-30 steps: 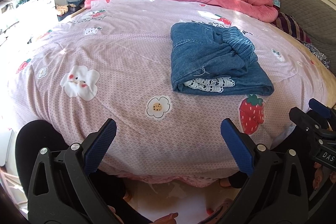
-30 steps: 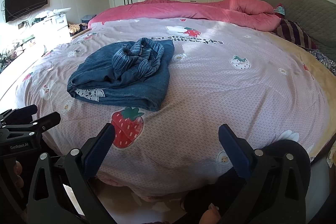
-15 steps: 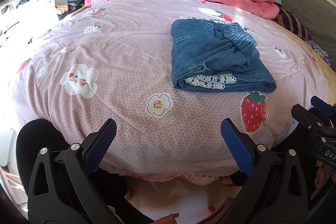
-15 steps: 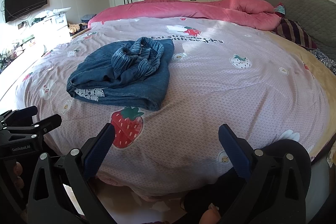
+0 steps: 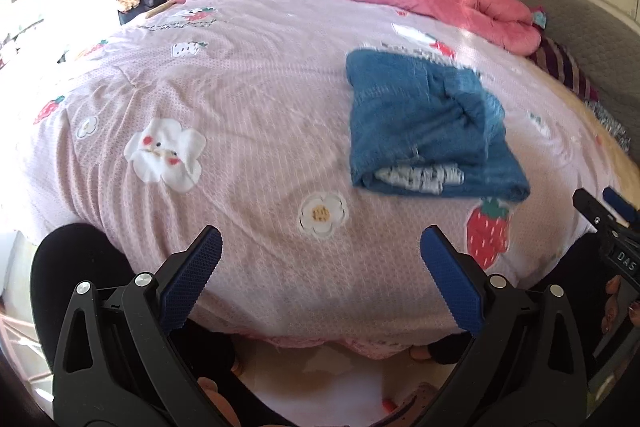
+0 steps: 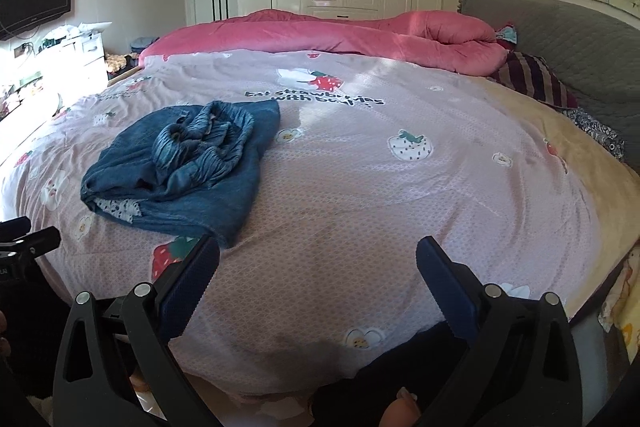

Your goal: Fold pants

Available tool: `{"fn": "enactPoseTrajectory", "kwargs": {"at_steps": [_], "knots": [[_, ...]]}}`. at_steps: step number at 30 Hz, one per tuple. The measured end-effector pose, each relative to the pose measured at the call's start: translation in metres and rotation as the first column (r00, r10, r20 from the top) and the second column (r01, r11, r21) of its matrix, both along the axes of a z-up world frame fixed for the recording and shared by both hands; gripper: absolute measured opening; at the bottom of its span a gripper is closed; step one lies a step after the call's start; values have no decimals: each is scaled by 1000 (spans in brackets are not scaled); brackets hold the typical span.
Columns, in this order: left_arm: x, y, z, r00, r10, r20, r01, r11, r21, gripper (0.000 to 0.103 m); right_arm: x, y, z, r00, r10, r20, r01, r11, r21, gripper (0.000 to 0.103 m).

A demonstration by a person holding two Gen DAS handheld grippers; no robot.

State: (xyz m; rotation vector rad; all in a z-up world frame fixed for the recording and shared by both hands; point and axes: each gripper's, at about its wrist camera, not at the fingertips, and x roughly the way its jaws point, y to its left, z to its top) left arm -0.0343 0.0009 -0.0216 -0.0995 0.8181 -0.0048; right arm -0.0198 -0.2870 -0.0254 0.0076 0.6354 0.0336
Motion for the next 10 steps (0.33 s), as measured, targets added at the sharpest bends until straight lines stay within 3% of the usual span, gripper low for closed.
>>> {"fn": "enactPoseTrajectory", "kwargs": {"at_steps": [2, 6, 10], "knots": [[16, 12, 8, 1000, 7, 1, -7, 1000, 12, 94, 17, -25, 5, 999, -51, 3, 51, 998, 39, 98], [95, 67, 12, 993, 98, -60, -91, 990, 111, 94, 73, -93, 19, 982, -187, -4, 187, 982, 23, 98], [182, 134, 6, 971, 215, -103, -197, 966, 165, 94, 164, -181, 12, 921, -378, -95, 376, 926, -36, 98]]}}
